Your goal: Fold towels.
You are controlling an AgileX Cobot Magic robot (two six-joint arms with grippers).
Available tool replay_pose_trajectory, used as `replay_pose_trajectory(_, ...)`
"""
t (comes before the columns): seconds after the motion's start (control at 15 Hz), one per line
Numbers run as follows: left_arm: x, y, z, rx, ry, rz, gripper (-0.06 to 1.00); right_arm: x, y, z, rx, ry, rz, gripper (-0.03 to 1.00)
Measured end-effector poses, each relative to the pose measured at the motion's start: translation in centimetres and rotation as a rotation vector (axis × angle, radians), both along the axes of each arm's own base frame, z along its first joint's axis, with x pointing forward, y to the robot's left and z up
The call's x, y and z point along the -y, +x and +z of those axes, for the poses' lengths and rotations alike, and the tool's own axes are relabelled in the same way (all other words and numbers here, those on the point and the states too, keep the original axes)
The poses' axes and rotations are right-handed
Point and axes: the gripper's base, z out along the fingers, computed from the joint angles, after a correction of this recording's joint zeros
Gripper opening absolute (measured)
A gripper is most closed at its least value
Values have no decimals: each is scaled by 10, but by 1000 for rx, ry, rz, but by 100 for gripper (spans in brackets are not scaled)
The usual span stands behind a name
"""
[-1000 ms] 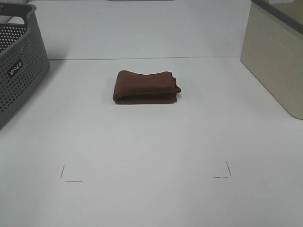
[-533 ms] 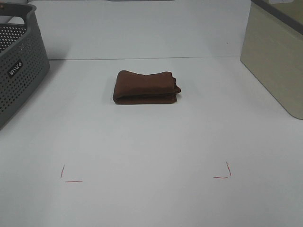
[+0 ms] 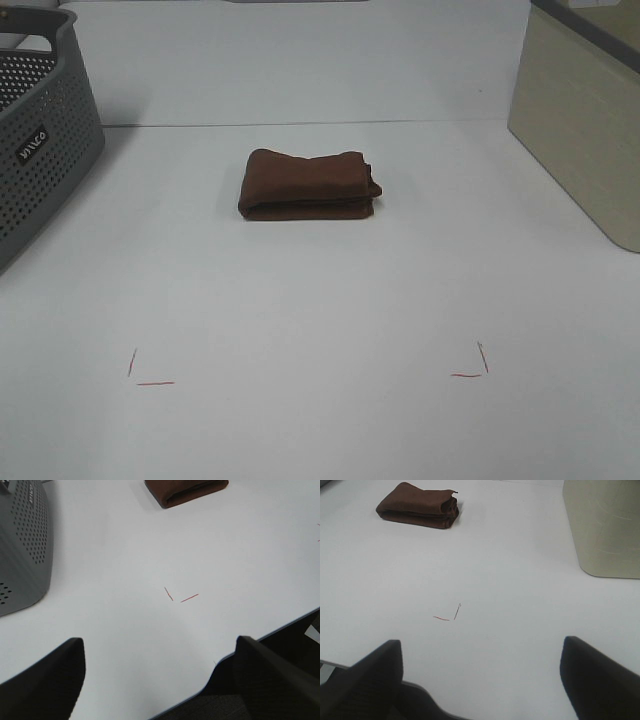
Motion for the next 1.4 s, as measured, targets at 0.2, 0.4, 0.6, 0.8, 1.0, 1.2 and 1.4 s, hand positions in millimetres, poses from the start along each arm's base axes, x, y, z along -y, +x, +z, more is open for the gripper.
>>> replay_pose_trajectory(0.2,0,0,0,0,3,-2,77,0,0,0,0,0,0,81)
replay_pose_trajectory(0.4,0,0,0,-1,4,-3,77,0,0,0,0,0,0,81)
replay_pose_trajectory(0.6,-1,1,0,2,1,79,77,-1,0,0,0,0,-64,81)
replay_pose_trajectory(0.8,-3,-10,0,78,-8,219,77,-2,1,0,0,0,-166,81)
replay_pose_trajectory(1.0,-3,-18,0,130,-14,225,77,-2,1,0,0,1,-171,81)
replay_pose_trajectory(1.2,-3,-18,0,130,-14,225,77,-2,1,0,0,1,-171,81)
replay_pose_trajectory(1.4,-3,-18,0,130,-14,225,77,-2,1,0,0,1,-171,81)
